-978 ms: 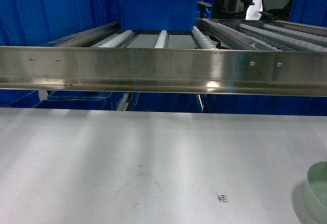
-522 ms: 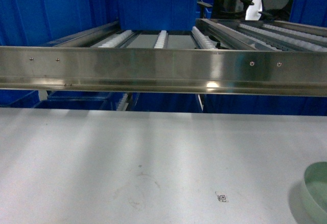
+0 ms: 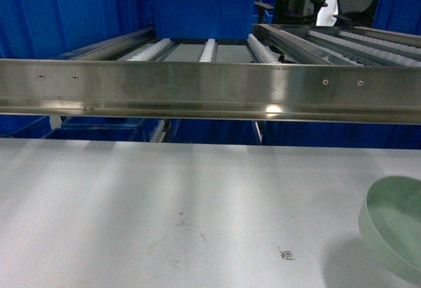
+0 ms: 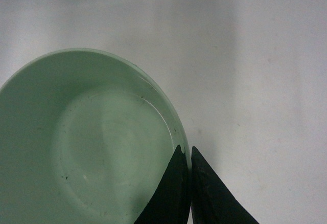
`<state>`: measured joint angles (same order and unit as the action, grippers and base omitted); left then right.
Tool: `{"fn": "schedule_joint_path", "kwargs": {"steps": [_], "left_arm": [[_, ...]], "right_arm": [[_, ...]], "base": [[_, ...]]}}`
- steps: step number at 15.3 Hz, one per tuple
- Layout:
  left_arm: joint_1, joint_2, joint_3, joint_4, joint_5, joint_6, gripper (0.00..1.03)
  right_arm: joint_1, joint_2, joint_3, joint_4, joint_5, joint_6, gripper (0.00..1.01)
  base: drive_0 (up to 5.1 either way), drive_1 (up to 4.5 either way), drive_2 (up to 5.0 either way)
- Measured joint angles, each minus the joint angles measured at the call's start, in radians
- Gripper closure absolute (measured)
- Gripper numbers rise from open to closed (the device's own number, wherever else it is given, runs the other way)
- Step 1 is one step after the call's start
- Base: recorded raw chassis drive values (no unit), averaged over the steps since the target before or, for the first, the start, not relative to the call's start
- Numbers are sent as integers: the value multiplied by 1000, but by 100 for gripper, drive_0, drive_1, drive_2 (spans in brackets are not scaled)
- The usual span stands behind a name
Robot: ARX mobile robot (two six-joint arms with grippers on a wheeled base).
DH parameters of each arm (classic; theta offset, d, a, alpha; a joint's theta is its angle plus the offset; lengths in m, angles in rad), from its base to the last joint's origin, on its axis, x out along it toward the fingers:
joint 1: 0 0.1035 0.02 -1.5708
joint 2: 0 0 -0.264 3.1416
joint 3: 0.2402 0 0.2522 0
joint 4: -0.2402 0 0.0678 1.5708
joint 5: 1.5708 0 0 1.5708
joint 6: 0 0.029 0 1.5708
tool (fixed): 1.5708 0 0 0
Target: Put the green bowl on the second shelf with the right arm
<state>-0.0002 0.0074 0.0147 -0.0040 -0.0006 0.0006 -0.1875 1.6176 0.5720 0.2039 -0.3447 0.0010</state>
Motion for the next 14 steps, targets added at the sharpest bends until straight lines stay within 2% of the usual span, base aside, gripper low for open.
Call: {"fn": "schedule_joint_path", "kwargs": {"steps": [3, 4, 6, 7, 8, 10, 11, 12, 14], "left_arm": [[0, 0, 0, 0, 0, 0, 5], [0, 0, 0, 0, 0, 0, 5], [0, 0, 0, 0, 0, 0, 5], [0, 0, 0, 0, 0, 0, 5], [0, 0, 0, 0, 0, 0, 5], [0, 0, 0, 0, 0, 0, 5], [0, 0, 0, 0, 0, 0, 5], [0, 0, 0, 0, 0, 0, 5], [0, 0, 0, 0, 0, 0, 5]], "right_arm": [[48, -37, -6, 35, 5, 39, 99], [60, -50, -23, 69, 29, 43, 99], [90, -149, -84, 119, 114, 53, 99], [138, -365, -103, 74, 212, 75, 99], [209, -694, -61, -30, 307, 117, 99], [222, -727, -78, -10, 301, 132, 99], [211, -713, -106, -10, 267, 143, 99], [190, -715, -139, -9, 212, 146, 99], [138, -737, -162, -34, 136, 150, 99]], "base": [[0, 0, 0], [0, 0, 0], [0, 0, 0], [0, 0, 0], [0, 0, 0], [0, 0, 0], [0, 0, 0], [0, 0, 0], [0, 0, 0]]}}
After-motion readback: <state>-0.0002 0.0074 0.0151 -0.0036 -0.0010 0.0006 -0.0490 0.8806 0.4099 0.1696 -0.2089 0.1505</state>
